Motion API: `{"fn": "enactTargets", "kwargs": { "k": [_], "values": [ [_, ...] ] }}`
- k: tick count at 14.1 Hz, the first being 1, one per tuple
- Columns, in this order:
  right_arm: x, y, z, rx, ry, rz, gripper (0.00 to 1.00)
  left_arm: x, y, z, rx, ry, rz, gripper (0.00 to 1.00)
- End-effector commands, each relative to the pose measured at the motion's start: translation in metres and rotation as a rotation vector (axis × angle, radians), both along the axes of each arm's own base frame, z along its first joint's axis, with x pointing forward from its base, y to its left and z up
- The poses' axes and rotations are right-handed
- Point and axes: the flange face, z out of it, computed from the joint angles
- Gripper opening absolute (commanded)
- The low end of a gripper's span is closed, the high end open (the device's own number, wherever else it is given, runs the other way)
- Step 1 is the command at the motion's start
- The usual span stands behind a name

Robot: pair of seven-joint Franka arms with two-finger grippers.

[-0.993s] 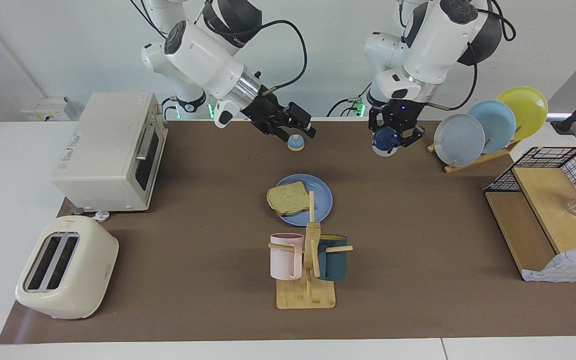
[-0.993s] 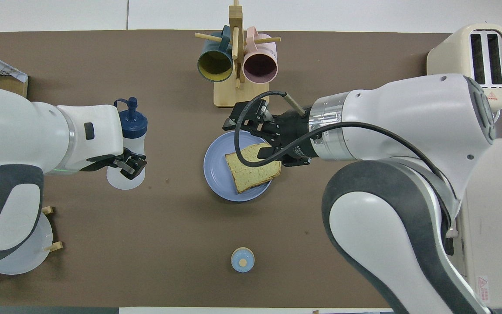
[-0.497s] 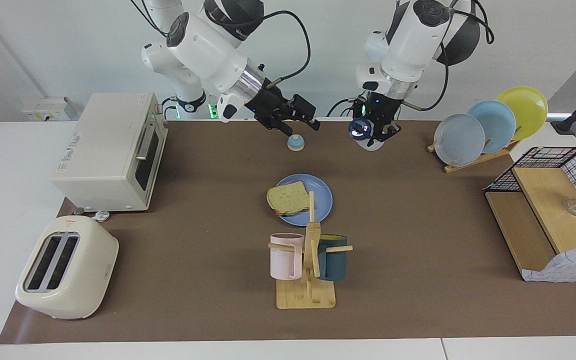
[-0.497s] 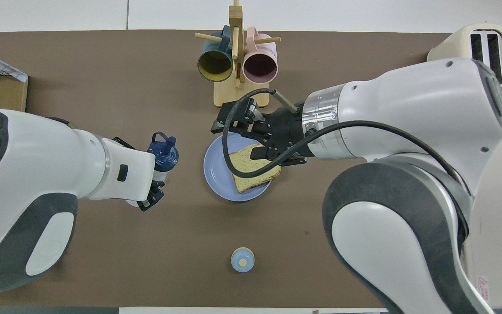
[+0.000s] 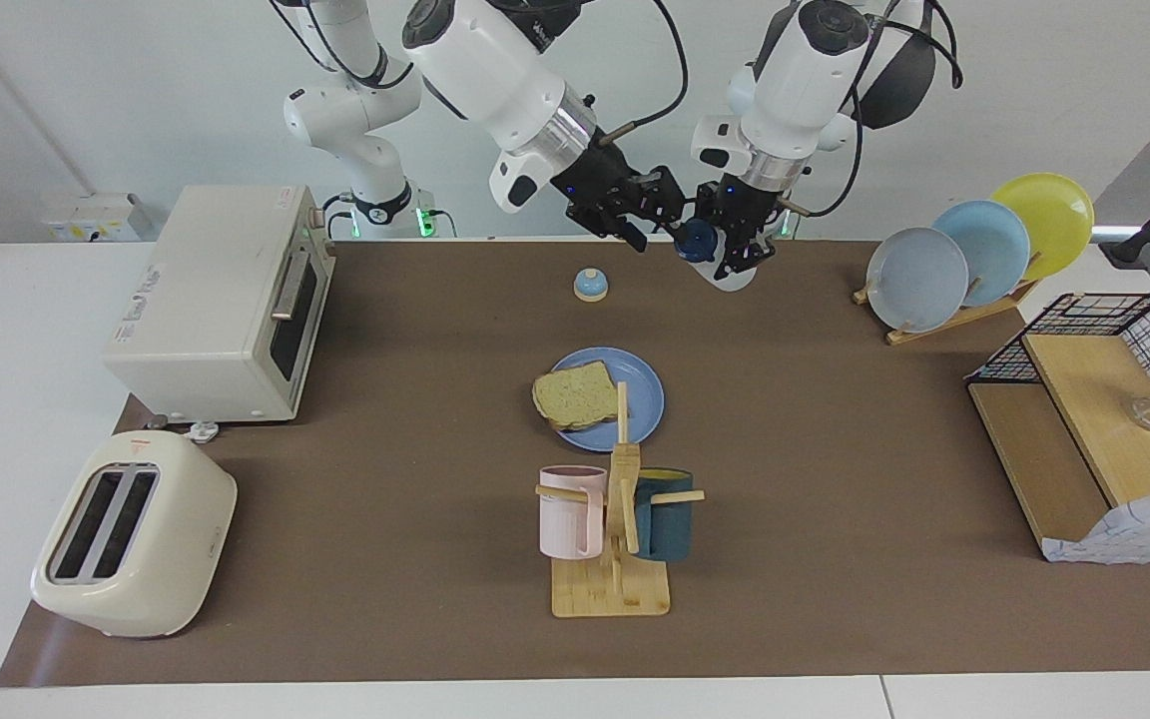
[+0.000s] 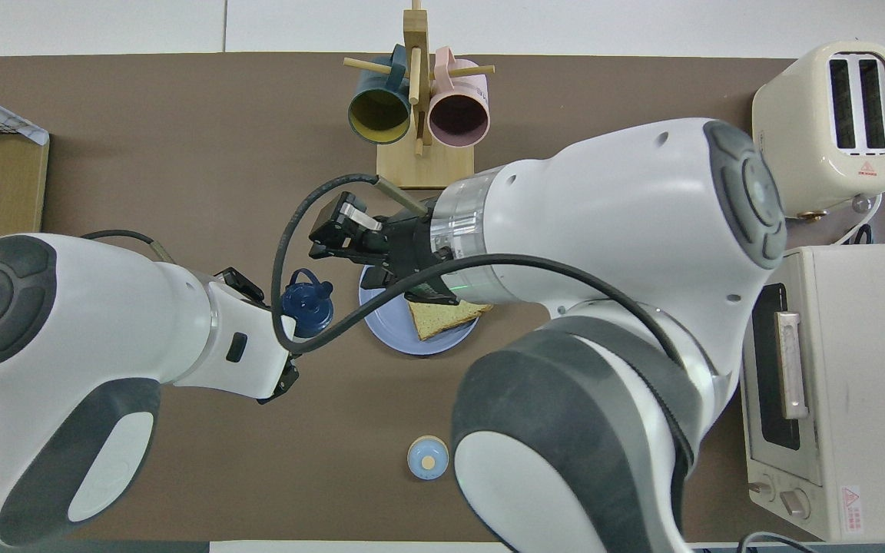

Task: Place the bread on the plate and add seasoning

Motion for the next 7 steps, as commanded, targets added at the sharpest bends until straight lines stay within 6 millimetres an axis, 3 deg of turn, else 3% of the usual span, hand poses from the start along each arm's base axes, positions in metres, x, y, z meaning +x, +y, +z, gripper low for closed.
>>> {"fn": "enactTargets", "kwargs": {
  "k": [1,4,7],
  "values": [
    [0.003,0.01,-0.002,-0.022,-0.005,-0.014,0.57,-0.011,0.002,0.002,-0.017,0.011,-0.027,0.0],
    [0.002,0.01,-0.003,-0.027,0.004,-0.008,0.55,-0.011,0.001,0.002,-0.018,0.009,-0.031,0.0],
    [0.004,0.007,0.011,-0.036,0.023,0.025,0.54,-0.013,0.002,0.0,-0.019,0.01,-0.031,0.0]
  ]
}}
